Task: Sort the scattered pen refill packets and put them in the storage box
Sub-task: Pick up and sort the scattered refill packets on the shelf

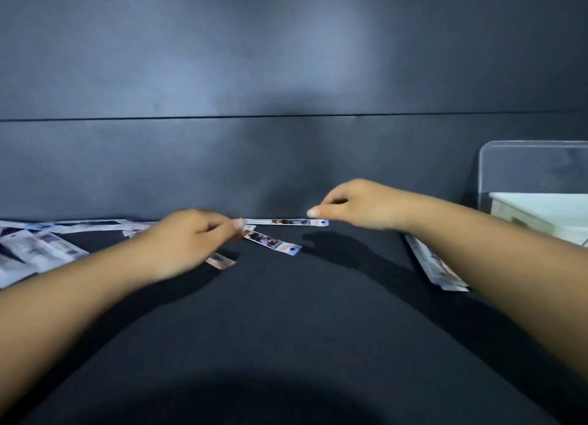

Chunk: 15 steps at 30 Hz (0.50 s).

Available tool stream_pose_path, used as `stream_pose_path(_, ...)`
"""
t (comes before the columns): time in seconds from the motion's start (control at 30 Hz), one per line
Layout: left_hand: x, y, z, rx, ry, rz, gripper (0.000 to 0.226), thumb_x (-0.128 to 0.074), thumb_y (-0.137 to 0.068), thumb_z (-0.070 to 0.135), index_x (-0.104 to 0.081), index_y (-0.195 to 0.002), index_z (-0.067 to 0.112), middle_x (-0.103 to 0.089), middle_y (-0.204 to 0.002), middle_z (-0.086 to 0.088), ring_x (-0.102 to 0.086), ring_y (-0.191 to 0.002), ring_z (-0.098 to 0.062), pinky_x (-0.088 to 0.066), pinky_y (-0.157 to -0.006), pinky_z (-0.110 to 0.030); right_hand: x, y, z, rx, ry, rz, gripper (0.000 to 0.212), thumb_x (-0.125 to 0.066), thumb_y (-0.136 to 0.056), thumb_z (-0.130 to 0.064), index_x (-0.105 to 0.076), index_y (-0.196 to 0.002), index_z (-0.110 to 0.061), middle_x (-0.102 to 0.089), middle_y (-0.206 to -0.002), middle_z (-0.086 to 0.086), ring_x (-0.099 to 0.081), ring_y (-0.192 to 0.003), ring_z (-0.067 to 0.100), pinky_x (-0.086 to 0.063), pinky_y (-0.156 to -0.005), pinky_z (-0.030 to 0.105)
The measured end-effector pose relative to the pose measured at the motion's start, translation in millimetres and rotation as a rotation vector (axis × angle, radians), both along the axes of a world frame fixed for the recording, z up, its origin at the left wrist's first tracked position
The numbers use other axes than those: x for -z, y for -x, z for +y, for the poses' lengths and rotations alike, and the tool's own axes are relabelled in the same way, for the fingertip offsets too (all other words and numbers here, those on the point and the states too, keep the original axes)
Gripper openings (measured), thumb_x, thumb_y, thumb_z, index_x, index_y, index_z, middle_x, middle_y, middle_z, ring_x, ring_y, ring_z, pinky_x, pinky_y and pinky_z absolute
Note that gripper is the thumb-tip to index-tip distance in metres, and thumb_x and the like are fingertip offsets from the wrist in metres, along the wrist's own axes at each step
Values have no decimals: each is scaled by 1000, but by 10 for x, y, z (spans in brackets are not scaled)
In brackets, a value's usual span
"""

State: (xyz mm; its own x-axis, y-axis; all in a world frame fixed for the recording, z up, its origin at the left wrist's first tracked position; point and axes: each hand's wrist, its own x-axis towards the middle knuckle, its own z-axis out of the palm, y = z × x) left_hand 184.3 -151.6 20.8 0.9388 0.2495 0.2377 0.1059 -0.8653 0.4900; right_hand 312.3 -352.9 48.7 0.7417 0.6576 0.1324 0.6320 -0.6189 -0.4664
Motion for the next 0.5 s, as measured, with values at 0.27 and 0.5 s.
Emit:
stream_pose_path(0.27, 249, 4, 859, 69, -247, 195, 47, -28, -95, 42, -41, -134, 21, -37, -146, 1, -26, -137, -14, -16, -102, -17, 369, -385, 1163, 113, 92, 82, 60, -45, -84, -59, -61, -111, -8, -60, -119, 7, -54, -109, 24, -40, -93, 33)
stream_pose_path(0.5, 412, -10, 842, 163, -163, 244, 53, -24, -94, 45, -20, -144, 27, -17, -155, 5, -9, -143, -12, -7, -106, -14, 455, -416, 1167, 147, 54, 33, 31, -60, -83, -36, -69, -101, -13, -65, -100, 2, -55, -92, 16, -40, -76, 23)
